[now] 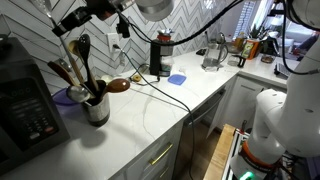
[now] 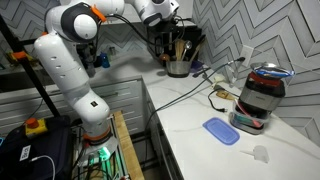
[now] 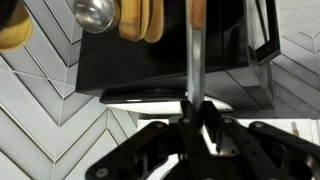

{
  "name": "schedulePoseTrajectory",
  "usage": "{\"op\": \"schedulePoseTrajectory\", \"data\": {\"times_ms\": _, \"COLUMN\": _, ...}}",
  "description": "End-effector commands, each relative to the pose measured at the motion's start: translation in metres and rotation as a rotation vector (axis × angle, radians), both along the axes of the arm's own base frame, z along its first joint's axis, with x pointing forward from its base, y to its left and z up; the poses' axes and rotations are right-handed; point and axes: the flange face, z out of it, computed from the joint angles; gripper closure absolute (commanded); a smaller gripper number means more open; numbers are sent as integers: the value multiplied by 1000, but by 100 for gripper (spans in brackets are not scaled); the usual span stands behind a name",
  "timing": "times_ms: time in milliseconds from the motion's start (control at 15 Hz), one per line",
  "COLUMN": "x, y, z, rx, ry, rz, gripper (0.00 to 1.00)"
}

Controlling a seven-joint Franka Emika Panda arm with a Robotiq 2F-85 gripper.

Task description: Put the slotted ladle in the silver holder

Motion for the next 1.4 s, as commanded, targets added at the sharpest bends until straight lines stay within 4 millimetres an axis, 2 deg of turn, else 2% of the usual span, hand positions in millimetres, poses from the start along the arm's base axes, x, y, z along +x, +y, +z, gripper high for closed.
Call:
{"op": "schedulePoseTrajectory", "data": {"times_ms": 0, "x": 7, "y": -45, "z": -10, "rx": 12, "ry": 19, "rz": -5, "gripper": 95}}
{"op": "schedulePoseTrajectory", "data": {"times_ms": 133, "x": 15, "y": -63, "z": -17, "rx": 3, "ry": -13, "rz": 21, "gripper": 95}}
{"op": "schedulePoseTrajectory", "data": {"times_ms": 267, "x": 23, "y": -69, "z": -23, "rx": 27, "ry": -57, "rz": 65, "gripper": 95}}
{"op": "schedulePoseTrajectory", "data": {"times_ms": 533, "x": 30, "y": -77, "z": -38, "rx": 58, "ry": -90, "rz": 119, "gripper": 95}}
{"op": "schedulePoseTrajectory", "data": {"times_ms": 600, "x": 31, "y": -73, "z": -31, "rx": 42, "ry": -75, "rz": 89, "gripper": 95}}
{"op": "schedulePoseTrajectory", "data": {"times_ms": 667, "x": 33, "y": -74, "z": -34, "rx": 41, "ry": -75, "rz": 89, "gripper": 82}}
{"op": "schedulePoseTrajectory", "data": {"times_ms": 800, "x": 34, "y": -73, "z": -34, "rx": 39, "ry": -74, "rz": 88, "gripper": 82}}
{"op": "schedulePoseTrajectory", "data": {"times_ms": 867, "x": 41, "y": -74, "z": -38, "rx": 63, "ry": -82, "rz": 62, "gripper": 95}}
{"op": "schedulePoseTrajectory", "data": {"times_ms": 1133, "x": 60, "y": -84, "z": -64, "rx": 138, "ry": -73, "rz": 5, "gripper": 95}}
{"op": "schedulePoseTrajectory", "data": {"times_ms": 1333, "x": 69, "y": -83, "z": -86, "rx": 213, "ry": -24, "rz": 2, "gripper": 95}}
